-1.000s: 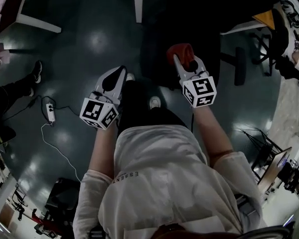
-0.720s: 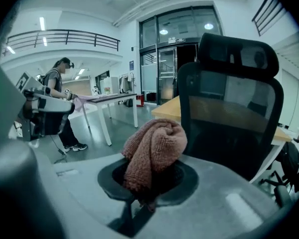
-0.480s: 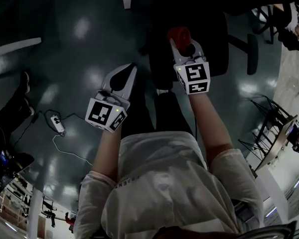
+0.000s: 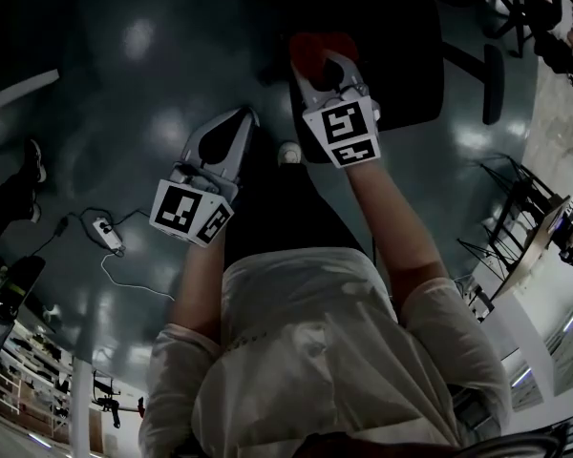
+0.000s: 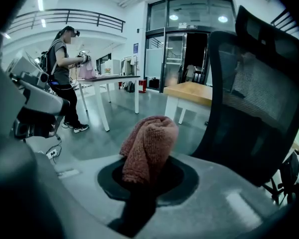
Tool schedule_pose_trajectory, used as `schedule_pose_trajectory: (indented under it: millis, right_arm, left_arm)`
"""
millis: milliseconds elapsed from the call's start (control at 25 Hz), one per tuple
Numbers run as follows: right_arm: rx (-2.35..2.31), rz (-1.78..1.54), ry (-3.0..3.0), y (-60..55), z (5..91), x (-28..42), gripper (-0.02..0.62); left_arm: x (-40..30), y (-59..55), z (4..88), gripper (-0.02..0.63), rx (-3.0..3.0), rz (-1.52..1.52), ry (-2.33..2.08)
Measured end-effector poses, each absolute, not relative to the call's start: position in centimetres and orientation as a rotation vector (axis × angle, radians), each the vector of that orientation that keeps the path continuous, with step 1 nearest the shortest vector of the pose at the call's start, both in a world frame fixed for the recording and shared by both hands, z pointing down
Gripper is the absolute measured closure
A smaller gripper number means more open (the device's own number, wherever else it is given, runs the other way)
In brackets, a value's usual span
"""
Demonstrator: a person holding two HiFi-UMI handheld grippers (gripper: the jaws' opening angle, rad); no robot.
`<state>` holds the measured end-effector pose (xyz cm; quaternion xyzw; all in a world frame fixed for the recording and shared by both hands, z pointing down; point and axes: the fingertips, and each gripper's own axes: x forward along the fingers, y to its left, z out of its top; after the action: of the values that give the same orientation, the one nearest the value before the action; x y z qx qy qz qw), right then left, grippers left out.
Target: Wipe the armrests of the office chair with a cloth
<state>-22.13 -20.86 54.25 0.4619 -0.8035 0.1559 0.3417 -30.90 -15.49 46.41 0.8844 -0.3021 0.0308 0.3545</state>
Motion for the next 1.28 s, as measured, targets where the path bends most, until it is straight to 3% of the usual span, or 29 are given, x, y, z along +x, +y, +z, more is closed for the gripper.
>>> schedule_pose_trajectory:
  millis: [360, 1280]
  right_arm:
    - [1.167, 0.487, -2.121, -19.1, 54.3, -22.5, 0.546]
    - [0.954, 0.509, -2.271, -1.9, 53.2, -23.5, 0.548]
  left_arm:
    - [-30.7, -12.0, 46.5, 0.588, 2.268, 0.064, -0.809]
    - [-27.6, 0.1, 47.0, 0.589, 2.238, 0.054, -0.931]
